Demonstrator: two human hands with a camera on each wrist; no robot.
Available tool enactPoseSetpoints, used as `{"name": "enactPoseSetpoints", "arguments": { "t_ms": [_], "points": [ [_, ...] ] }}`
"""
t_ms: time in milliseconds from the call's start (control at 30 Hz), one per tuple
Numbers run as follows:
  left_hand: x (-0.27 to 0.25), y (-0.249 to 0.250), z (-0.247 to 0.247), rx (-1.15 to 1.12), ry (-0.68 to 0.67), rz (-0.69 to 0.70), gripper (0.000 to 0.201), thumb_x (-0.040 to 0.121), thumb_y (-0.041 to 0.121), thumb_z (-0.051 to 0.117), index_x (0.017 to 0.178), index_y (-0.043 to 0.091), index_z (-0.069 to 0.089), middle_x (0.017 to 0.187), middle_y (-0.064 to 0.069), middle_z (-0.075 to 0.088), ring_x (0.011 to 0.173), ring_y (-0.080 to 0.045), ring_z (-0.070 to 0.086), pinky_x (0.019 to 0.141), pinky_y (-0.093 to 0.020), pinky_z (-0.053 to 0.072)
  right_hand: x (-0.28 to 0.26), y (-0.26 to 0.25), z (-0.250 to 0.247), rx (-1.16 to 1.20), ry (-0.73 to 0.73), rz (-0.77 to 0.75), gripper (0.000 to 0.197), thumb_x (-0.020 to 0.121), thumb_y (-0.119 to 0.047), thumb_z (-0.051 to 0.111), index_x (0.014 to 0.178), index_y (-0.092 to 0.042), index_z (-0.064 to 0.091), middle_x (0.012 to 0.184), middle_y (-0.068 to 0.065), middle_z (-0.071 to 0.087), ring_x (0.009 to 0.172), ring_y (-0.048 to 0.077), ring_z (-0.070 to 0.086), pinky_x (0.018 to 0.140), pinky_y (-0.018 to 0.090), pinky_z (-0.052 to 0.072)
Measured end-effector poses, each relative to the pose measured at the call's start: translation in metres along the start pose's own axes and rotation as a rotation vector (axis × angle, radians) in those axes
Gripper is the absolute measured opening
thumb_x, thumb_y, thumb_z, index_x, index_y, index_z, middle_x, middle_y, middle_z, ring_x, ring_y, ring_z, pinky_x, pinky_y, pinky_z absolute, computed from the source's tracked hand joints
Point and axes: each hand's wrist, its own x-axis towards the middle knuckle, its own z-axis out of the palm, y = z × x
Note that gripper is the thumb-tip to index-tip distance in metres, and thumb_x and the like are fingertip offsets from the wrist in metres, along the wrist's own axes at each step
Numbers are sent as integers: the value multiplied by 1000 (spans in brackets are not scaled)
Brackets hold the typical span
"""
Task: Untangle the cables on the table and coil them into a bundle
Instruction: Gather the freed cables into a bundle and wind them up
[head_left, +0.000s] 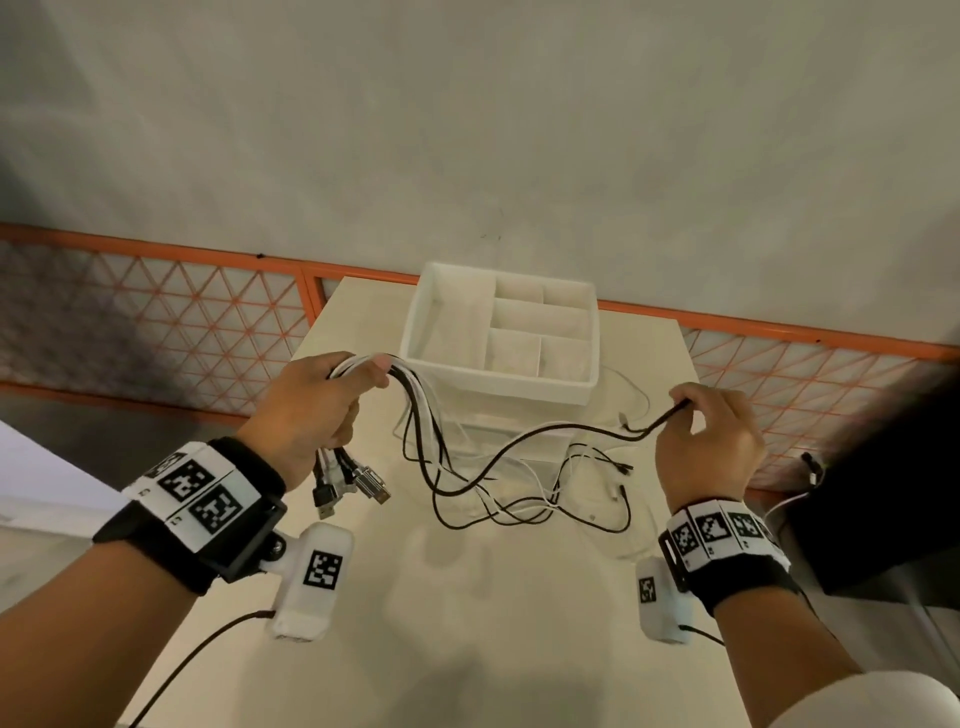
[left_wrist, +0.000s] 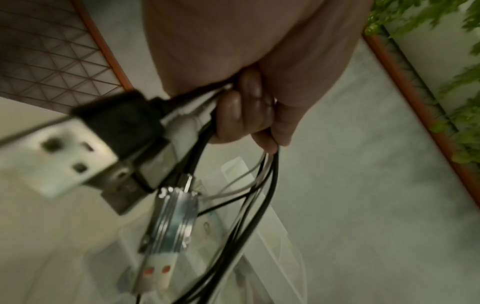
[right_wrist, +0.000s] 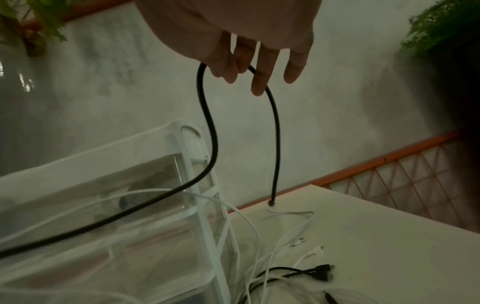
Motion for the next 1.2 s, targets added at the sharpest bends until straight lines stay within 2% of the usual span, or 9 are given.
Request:
{"name": "enactPoseSetpoints", "arguments": {
  "t_ms": [67, 233, 433, 600, 733, 833, 967, 1100, 1200],
  "points": [
    [-1, 7, -4, 12, -41, 17, 26, 91, 31, 65, 82, 7, 65, 46, 4, 29, 41, -15, 20, 43, -23, 19, -5, 3, 2, -45, -68, 3, 29, 83, 10, 59, 100, -4, 78, 100, 16, 72, 82, 27, 68, 74, 28, 50],
    [-9, 18, -9, 46, -122, 43, 40, 84, 44, 68, 87, 3, 66, 47, 4, 27, 42, -14, 19, 45, -25, 19, -40, 13, -2, -403, -872, 507, 58, 88, -12, 56, 142, -31, 55, 132, 12, 66, 119, 36, 60, 101, 42, 50],
    [-13, 26, 0, -15, -221, -20, 55, 98, 51, 44, 84, 5, 70, 52, 5, 22, 44, -12, 16, 48, -31, 12, -28, -69, -3, 125, -585, 222, 28, 89, -31, 72, 115, -20, 73, 108, -2, 77, 89, 7, 70, 80, 13, 51],
    [-21, 33, 17, 62, -364, 22, 47, 100, 42, 45, 80, 6, 68, 51, 4, 26, 44, -12, 18, 43, -25, 16, -34, -168, -2, 530, -1070, -3, 91, 76, -42, 85, 151, -39, 35, 122, -24, 63, 110, -16, 55, 92, 4, 42],
    [-25, 31, 4, 110, -417, 87, 52, 99, 43, 46, 84, -3, 63, 54, -3, 27, 45, -14, 16, 43, -25, 15, -42, -176, 23, 500, -1005, 36, 11, 87, -26, 77, 96, -21, 74, 62, -7, 62, 52, 2, 53, 55, 23, 47],
    [-23, 19, -17, 187, -418, 17, 54, 97, 52, 43, 95, 4, 68, 57, 2, 27, 48, -13, 20, 44, -25, 20, -33, -150, 30, 233, -830, 56, 21, 85, -35, 77, 68, -23, 73, 53, -11, 60, 47, 2, 51, 50, 14, 36],
    [-18, 1, -27, 217, -372, -30, 53, 99, 51, 41, 93, 7, 69, 55, 6, 28, 48, -12, 20, 45, -25, 20, -27, -139, 21, -18, -948, 35, 14, 84, -38, 78, 79, -37, 66, 60, -13, 60, 57, 5, 57, 57, 19, 40],
    [-21, -2, -1, 325, -411, 60, 50, 99, 48, 44, 73, 11, 65, 47, 11, 40, 42, -10, 31, 45, -22, 27, -47, -174, 20, 283, -1288, 32, 65, 81, -21, 79, 136, -41, 51, 101, -9, 74, 88, 5, 71, 80, 20, 56],
    [-25, 0, 8, 311, -489, 108, 41, 94, 52, 49, 79, 15, 59, 54, 3, 51, 50, -12, 46, 51, -21, 38, -53, -184, 26, 383, -1193, -8, 45, 81, -7, 70, 118, -32, 67, 99, -11, 77, 92, 6, 73, 84, 30, 59]
  ]
}}
